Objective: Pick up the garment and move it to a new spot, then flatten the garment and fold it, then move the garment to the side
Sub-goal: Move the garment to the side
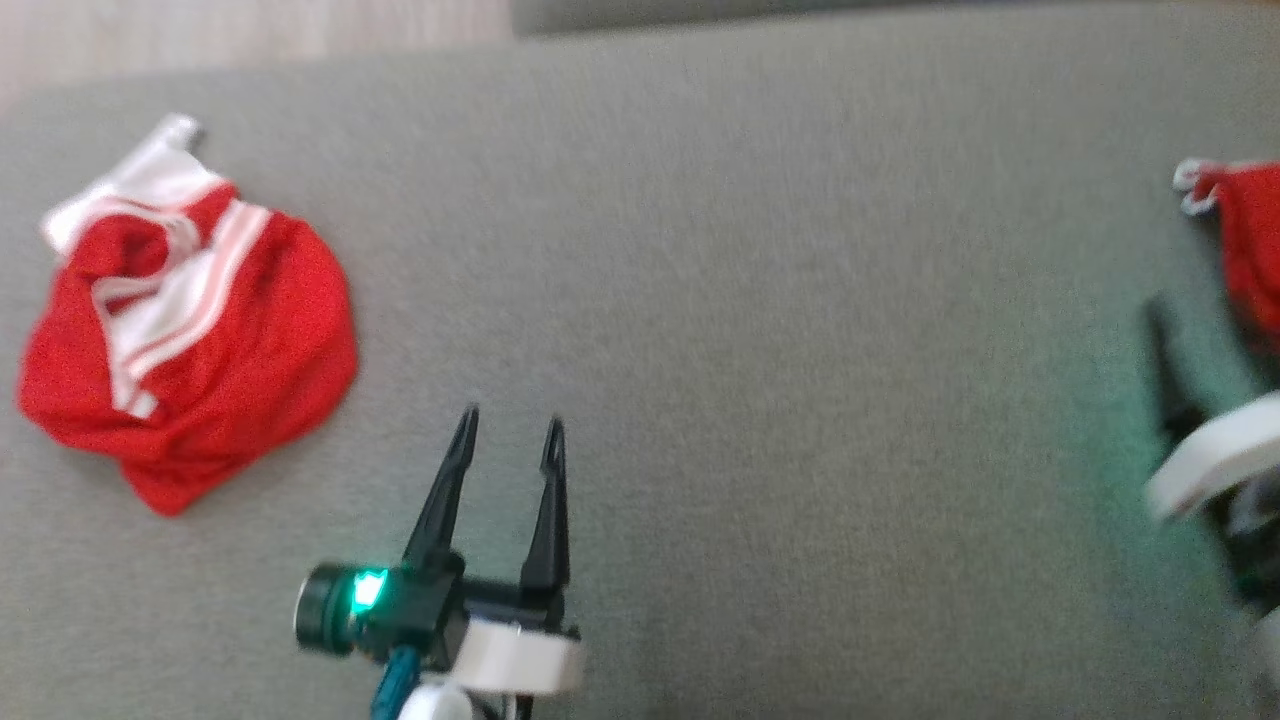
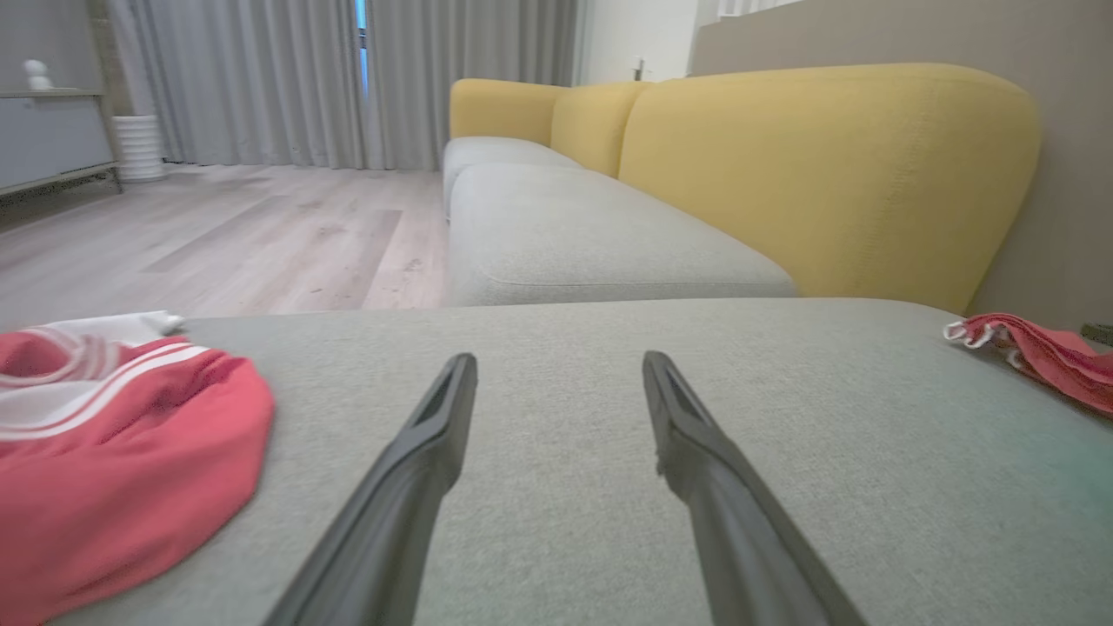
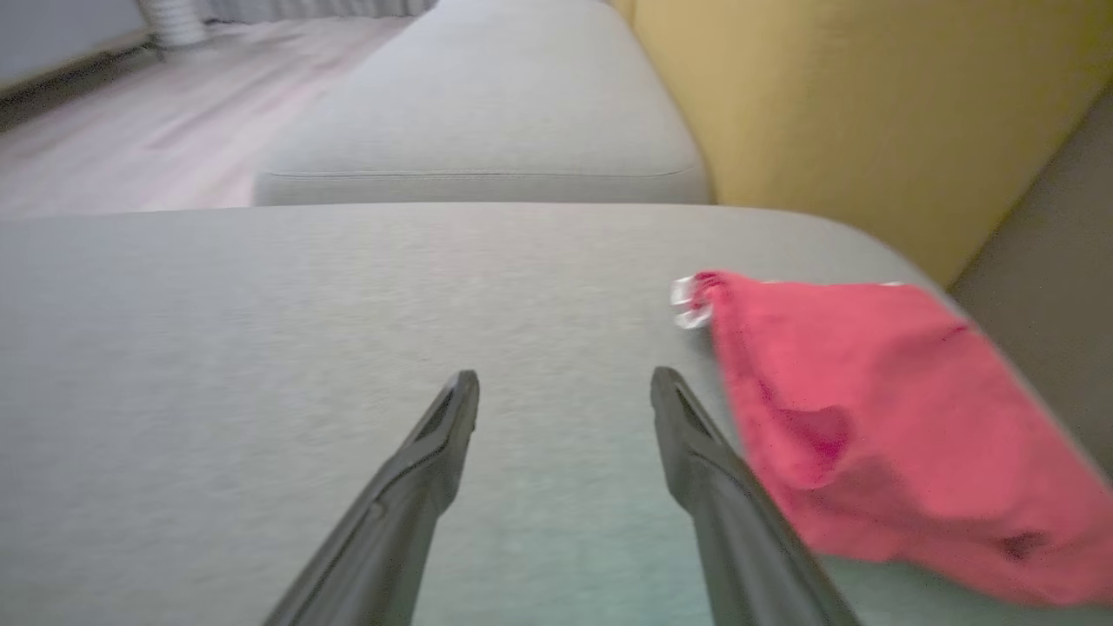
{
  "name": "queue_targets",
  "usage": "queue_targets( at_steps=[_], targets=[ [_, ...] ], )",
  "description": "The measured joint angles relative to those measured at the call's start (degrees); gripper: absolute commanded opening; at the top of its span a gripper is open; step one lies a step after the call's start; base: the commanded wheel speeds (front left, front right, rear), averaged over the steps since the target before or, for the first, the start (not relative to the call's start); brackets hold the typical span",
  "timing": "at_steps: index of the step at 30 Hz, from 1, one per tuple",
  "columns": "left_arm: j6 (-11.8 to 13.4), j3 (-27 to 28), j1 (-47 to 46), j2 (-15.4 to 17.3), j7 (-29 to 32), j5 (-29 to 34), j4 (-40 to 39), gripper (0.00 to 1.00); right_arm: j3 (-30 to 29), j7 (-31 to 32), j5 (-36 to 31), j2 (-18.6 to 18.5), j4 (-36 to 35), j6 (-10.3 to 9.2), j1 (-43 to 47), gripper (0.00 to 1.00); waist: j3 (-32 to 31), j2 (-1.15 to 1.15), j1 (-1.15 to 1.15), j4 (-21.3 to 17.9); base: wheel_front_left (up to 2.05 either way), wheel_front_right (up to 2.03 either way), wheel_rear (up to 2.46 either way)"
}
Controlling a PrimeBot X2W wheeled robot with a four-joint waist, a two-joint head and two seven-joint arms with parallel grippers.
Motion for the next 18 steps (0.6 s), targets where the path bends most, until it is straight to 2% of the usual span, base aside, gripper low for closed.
queue_targets(
  at_steps=[3, 4, 12, 15, 18],
  targets=[
    [-0.02, 0.78, 2.83, 0.01, 0.00, -0.25, 0.54, 1.00, 3.58, -3.21, 1.37, 3.80, -0.63, 0.00, 3.93, 1.00, -4.09, 0.00, 0.00, 1.03, 0.00, 0.00, 0.00],
    [-0.02, 0.78, 2.83, 0.01, 0.00, -0.25, 0.54, 1.00, 3.58, -3.21, 1.37, 3.80, -0.63, 0.00, 3.93, 1.00, -4.09, 0.00, 0.00, 1.03, 0.00, 0.00, 0.00],
    [-0.36, 5.20, 9.04, 0.07, 0.00, -1.33, 1.10, 1.00, 7.45, -12.96, 1.12, 13.94, -1.86, 0.00, 13.05, 1.00, -13.63, 0.00, -0.01, 4.10, 0.00, 0.00, 0.00],
    [-0.62, 6.11, 9.67, 0.16, 0.00, -0.27, 0.70, 1.00, 7.16, -14.32, 1.02, 16.07, -3.72, 0.00, 14.46, 1.00, -15.69, 0.00, 0.00, 5.06, 0.00, 0.00, 0.00],
    [-1.62, 7.02, 10.44, 0.14, 0.00, 0.99, -1.13, 1.00, 6.02, -14.59, -0.93, 16.48, -7.37, 0.00, 15.46, 1.00, -17.19, 0.00, 0.01, 5.50, 0.00, 0.00, 0.00]
  ],
)
